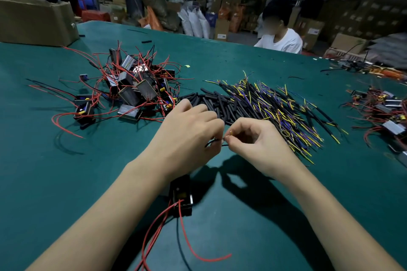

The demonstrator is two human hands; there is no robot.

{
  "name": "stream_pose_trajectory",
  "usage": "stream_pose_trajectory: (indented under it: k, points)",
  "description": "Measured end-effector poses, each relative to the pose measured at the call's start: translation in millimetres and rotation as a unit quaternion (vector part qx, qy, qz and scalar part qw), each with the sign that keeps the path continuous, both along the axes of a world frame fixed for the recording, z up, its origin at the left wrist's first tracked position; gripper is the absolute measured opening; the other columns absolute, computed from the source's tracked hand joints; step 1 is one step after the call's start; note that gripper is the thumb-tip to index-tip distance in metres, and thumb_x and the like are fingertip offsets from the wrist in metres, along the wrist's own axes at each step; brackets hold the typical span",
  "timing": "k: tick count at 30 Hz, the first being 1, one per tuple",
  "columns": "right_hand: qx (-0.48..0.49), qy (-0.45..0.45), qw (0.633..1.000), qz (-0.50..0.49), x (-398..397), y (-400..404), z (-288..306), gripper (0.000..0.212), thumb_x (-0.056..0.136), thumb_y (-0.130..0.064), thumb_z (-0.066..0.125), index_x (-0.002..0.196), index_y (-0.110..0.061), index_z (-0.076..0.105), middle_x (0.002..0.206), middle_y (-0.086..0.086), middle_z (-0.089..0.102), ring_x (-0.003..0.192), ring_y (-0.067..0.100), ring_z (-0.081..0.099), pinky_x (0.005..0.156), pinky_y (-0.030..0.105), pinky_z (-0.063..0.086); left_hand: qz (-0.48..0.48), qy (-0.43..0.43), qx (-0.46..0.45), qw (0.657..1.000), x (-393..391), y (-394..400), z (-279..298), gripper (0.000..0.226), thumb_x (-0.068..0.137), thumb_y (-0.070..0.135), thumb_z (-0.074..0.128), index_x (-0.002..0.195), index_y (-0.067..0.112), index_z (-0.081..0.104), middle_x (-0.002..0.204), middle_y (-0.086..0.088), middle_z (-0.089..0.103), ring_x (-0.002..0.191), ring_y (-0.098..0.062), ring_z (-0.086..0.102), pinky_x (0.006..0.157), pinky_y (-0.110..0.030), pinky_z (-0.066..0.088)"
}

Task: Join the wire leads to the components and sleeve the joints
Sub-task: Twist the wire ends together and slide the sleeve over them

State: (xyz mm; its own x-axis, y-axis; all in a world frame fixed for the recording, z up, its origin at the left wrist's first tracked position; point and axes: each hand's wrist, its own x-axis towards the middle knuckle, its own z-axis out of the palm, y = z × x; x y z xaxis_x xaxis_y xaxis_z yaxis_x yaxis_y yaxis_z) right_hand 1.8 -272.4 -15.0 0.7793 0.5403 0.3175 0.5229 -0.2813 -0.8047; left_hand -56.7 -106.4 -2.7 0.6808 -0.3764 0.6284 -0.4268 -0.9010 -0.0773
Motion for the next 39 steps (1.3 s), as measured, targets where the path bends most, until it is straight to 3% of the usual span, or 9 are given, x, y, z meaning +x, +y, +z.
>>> stream_pose_trajectory:
  k: [6,8,10,13,19,25,29,36,39]
  points:
    - [0.008,0.063,0.998,0.014,2.3,-2.9,2.0,0.021,0.086,-0.003,0.064,0.069,-0.017,0.064,0.070,0.017,0.062,0.067,0.015,0.050,0.065,0.031,0.039,-0.018,-0.025,0.001,1.000,2.2,0.4,-2.2,0.016,0.079,0.019,0.063,0.063,0.014,0.063,0.062,0.000,0.059,0.063,-0.025,0.055,0.061,-0.039,0.045]
    - [0.008,0.093,0.995,0.017,3.7,-5.7,2.5,0.021,0.087,-0.004,0.062,0.070,-0.016,0.065,0.068,0.008,0.061,0.067,0.014,0.050,0.066,0.030,0.038,-0.032,-0.038,0.005,0.999,3.8,-0.6,-2.1,0.014,0.080,0.016,0.064,0.066,0.014,0.064,0.062,0.000,0.059,0.063,-0.025,0.055,0.061,-0.037,0.046]
    - [0.012,0.122,0.992,0.017,4.9,-8.7,2.9,0.023,0.088,-0.004,0.061,0.069,-0.017,0.064,0.063,-0.003,0.062,0.063,0.007,0.052,0.063,0.020,0.040,-0.045,-0.055,0.019,0.997,5.7,-2.2,-2.2,0.011,0.080,0.016,0.065,0.069,0.015,0.065,0.063,0.000,0.059,0.063,-0.024,0.056,0.061,-0.034,0.045]
    - [0.025,0.164,0.986,0.025,5.1,-10.4,4.0,0.022,0.087,-0.005,0.062,0.068,-0.015,0.064,0.060,-0.005,0.060,0.057,0.006,0.050,0.056,0.015,0.038,-0.052,-0.073,0.030,0.995,8.3,-2.9,-3.6,0.016,0.082,0.017,0.065,0.067,0.015,0.067,0.063,0.000,0.059,0.064,-0.024,0.057,0.061,-0.034,0.043]
    - [0.074,0.214,0.973,0.031,4.6,-8.7,2.7,0.032,0.087,0.003,0.055,0.063,-0.015,0.066,0.078,0.022,0.061,0.065,0.019,0.047,0.061,0.029,0.033,-0.051,-0.080,0.023,0.995,9.3,-3.1,-3.6,0.026,0.087,0.026,0.061,0.065,0.016,0.069,0.061,0.002,0.060,0.065,-0.024,0.057,0.063,-0.035,0.044]
    - [0.061,0.245,0.967,0.017,4.8,-7.3,-3.7,0.032,0.086,0.001,0.058,0.059,-0.015,0.062,0.063,0.007,0.055,0.061,0.018,0.044,0.060,0.028,0.030,-0.023,-0.031,0.062,0.997,9.8,-4.4,-7.0,0.013,0.081,0.025,0.061,0.072,0.019,0.067,0.068,0.006,0.061,0.077,-0.022,0.059,0.069,-0.036,0.043]
    - [0.028,0.247,0.969,-0.004,5.0,-5.3,-3.7,0.024,0.084,-0.001,0.058,0.061,-0.009,0.056,0.059,0.005,0.053,0.056,0.014,0.042,0.050,0.016,0.033,-0.012,-0.005,0.073,0.997,10.0,-7.8,-8.0,0.003,0.074,0.021,0.065,0.074,0.018,0.063,0.072,0.005,0.061,0.079,-0.022,0.059,0.069,-0.035,0.043]
    - [0.026,0.317,0.948,0.017,6.8,-7.0,-4.1,0.021,0.085,-0.001,0.054,0.066,-0.009,0.058,0.055,-0.001,0.049,0.050,0.007,0.042,0.053,0.018,0.035,-0.019,-0.036,0.067,0.997,7.1,-14.1,-7.9,0.012,0.073,0.015,0.065,0.067,0.019,0.056,0.065,0.003,0.054,0.071,-0.023,0.056,0.065,-0.034,0.043]
    - [0.022,0.304,0.952,0.016,8.4,-7.5,-5.1,0.033,0.084,-0.001,0.057,0.055,-0.017,0.059,0.056,-0.001,0.048,0.053,0.008,0.040,0.055,0.020,0.033,-0.023,-0.042,0.067,0.997,6.3,-13.1,-7.9,0.016,0.074,0.014,0.065,0.063,0.020,0.056,0.062,0.003,0.052,0.070,-0.023,0.055,0.065,-0.033,0.042]
